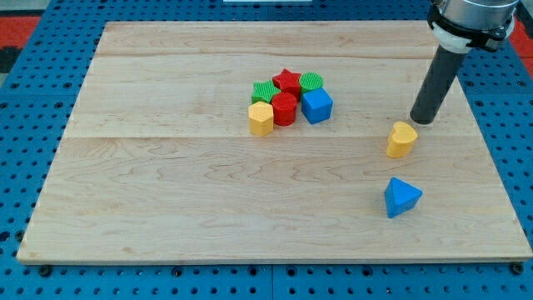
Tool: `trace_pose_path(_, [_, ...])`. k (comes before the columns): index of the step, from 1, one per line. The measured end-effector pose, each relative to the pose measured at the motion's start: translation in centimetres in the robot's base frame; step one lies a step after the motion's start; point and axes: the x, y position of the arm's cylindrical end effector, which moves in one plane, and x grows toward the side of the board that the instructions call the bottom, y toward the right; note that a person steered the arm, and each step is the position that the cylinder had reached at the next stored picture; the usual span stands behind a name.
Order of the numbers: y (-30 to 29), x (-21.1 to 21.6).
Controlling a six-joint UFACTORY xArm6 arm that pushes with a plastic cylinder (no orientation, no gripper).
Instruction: Slide the red circle and red star towards top center
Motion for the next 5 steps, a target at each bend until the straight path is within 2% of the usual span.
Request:
trace_pose_path(1, [-0.7, 0.1])
trace_pose_path(2, [-6.0, 2.9])
trace_pose_path(3, [-8.3, 7.2])
trace_pose_path(4, [-7.8, 7.4])
trace_pose_path(5, [-10.0, 4.8])
